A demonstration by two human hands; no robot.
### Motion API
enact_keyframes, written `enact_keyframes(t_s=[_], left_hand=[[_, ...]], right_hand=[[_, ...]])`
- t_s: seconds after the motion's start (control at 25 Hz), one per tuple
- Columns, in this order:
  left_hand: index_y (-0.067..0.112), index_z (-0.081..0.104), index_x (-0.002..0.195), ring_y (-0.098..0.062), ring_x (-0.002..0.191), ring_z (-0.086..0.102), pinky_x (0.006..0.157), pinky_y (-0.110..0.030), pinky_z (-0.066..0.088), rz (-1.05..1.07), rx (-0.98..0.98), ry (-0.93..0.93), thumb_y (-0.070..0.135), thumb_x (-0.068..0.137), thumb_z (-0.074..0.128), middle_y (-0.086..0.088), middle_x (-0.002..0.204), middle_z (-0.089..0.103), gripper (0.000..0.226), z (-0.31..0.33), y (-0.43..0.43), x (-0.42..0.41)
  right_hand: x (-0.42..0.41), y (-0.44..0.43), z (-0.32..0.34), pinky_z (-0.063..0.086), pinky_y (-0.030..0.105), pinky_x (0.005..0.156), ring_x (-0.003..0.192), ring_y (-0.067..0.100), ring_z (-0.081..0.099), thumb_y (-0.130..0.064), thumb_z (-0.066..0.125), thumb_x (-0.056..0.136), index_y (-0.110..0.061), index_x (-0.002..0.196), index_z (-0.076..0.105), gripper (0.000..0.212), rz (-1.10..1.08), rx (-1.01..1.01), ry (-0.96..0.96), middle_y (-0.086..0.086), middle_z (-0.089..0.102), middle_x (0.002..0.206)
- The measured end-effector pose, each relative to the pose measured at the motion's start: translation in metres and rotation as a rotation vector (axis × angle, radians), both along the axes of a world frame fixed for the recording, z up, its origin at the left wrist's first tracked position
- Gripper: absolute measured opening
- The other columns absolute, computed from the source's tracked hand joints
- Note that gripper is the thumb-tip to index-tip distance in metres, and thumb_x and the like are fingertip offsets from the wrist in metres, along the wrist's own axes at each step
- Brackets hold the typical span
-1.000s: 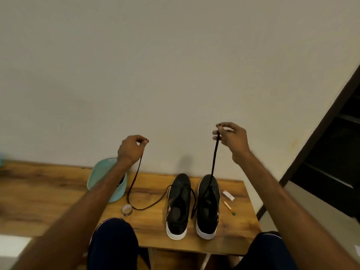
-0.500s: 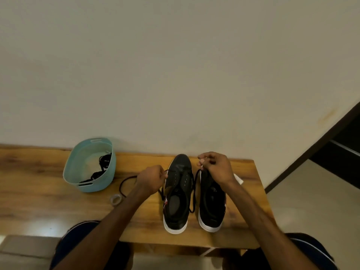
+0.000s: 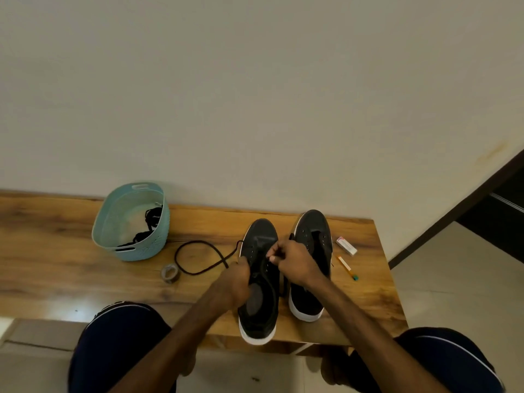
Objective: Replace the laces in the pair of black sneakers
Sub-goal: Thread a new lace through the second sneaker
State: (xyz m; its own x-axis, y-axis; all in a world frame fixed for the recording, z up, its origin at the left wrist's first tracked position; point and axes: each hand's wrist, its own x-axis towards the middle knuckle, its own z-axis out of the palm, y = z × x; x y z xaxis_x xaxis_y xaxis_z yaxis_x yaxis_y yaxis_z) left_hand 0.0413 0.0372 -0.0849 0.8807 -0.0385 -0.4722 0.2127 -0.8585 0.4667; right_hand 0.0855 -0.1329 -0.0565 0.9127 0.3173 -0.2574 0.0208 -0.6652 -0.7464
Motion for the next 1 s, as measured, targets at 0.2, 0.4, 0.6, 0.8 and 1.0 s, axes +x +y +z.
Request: enact_keyframes(t_s=[0.2,0.4,0.6,0.8,1.0], left_hand=[[0.015,0.05,0.114,-0.022,0.095,0.065,0.079,-0.037,0.058,0.185,-0.235,0.09,0.023,0.078,0.066,-0.006,0.105,0.063,0.04,0.007,0.005,-0.002],[0.012,0.053,0.115,-0.022,0.095,0.061,0.071,-0.032,0.048,0.208,-0.105,-0.126,0.033,0.083,0.066,-0.006,0.109,0.06,0.041,0.009,-0.009,0.006],[0.016,0.068,0.093,-0.022,0.084,0.068,0.079,-0.042,0.057,0.391,-0.26,-0.155,0.018,0.075,0.059,-0.002,0.086,0.071,0.021,0.001,0.01,0.014],[0.03,0.065,0.087,-0.021,0.084,0.068,0.071,-0.05,0.06,0.482,-0.432,-0.141,-0.002,0.084,0.056,0.0,0.089,0.069,0.033,0.005,0.01,0.011],[0.024,0.069,0.107,-0.019,0.087,0.068,0.076,-0.049,0.06,0.457,-0.413,-0.149,0.004,0.085,0.06,0.001,0.096,0.07,0.031,-0.001,0.01,0.011]], right_hand=[[-0.006,-0.003,-0.006,0.046,0.018,0.078,0.087,0.002,0.061,-0.01,0.066,0.092,-0.02,0.094,0.072,0.012,0.007,-0.018,-0.059,-0.006,0.068,0.094],[0.007,0.007,-0.016,0.043,0.006,0.067,0.076,-0.004,0.059,-0.007,0.07,0.089,-0.011,0.096,0.075,0.009,-0.02,-0.002,-0.09,0.0,0.072,0.093],[0.014,0.013,-0.025,0.045,0.006,0.068,0.075,-0.003,0.06,-0.012,0.074,0.087,-0.011,0.095,0.074,0.007,-0.018,0.048,-0.113,-0.01,0.067,0.083],[0.01,0.027,-0.034,0.043,0.009,0.067,0.072,-0.004,0.059,-0.014,0.073,0.088,-0.017,0.091,0.073,0.004,0.036,0.074,-0.149,-0.015,0.064,0.078],[0.009,0.034,-0.039,0.048,0.019,0.07,0.07,-0.002,0.059,-0.013,0.074,0.087,-0.02,0.09,0.07,0.009,0.008,0.112,-0.151,-0.013,0.064,0.076]])
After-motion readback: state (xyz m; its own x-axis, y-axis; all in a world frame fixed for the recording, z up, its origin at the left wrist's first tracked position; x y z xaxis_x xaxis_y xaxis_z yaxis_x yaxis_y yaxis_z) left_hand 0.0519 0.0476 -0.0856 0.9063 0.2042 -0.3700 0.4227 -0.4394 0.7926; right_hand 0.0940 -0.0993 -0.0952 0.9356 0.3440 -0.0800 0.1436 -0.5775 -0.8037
